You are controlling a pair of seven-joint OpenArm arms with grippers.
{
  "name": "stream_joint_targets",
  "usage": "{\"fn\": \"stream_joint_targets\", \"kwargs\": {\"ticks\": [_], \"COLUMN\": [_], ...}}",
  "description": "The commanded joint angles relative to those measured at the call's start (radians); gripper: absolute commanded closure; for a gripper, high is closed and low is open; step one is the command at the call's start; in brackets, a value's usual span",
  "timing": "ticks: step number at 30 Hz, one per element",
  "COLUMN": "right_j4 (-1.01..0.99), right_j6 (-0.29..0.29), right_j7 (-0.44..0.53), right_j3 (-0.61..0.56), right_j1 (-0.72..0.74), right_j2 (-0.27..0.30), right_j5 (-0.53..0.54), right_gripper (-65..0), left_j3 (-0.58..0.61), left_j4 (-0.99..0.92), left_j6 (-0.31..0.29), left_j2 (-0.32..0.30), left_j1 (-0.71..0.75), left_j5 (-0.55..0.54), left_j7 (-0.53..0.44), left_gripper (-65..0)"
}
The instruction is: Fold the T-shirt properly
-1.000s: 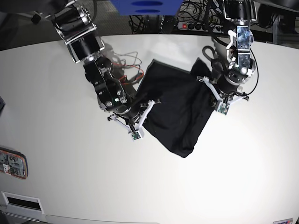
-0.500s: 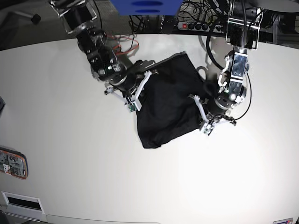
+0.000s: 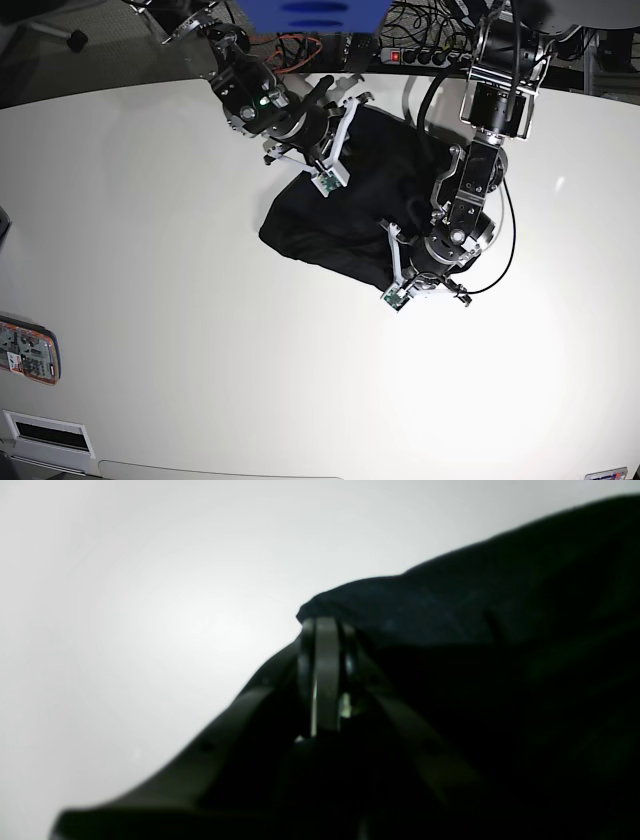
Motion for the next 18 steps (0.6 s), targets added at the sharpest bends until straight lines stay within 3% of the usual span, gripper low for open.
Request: {"fn": "stream_joint_targets", "kwargs": {"ticks": [1, 12, 15, 18], "right_j4": [0.023, 0.064, 0.09, 0.118], "right_j6": [0.001, 0.001, 0.001, 0.001], "right_j7": [0.026, 0.172, 0.219, 0.285], "right_j3": [0.031, 0.239, 0.239, 0.239], "right_j1": [0.008, 0.013, 0.013, 0.013], "right_j2": [0.0, 0.028, 0.078, 0.086], "right_j5": [0.004, -0.008, -0.105, -0.246], "right_gripper": [0.0, 0.0, 0.0, 0.0], "left_j3": [-0.03, -0.315, -0.366, -0.42], "left_j4": [0.054, 0.339, 0.376, 0.388], "left_j6": [0.011, 0.011, 0.011, 0.011], "left_j2": [-0.008, -0.008, -0.008, -0.006], "left_j1": [-0.012, 0.22, 0.284, 0.34], "left_j5": [0.014, 0.117, 0.118, 0.111], "left_j7": [-0.04, -0.406, -0.555, -0.75], "left_gripper": [0.0, 0.0, 0.0, 0.0]}}
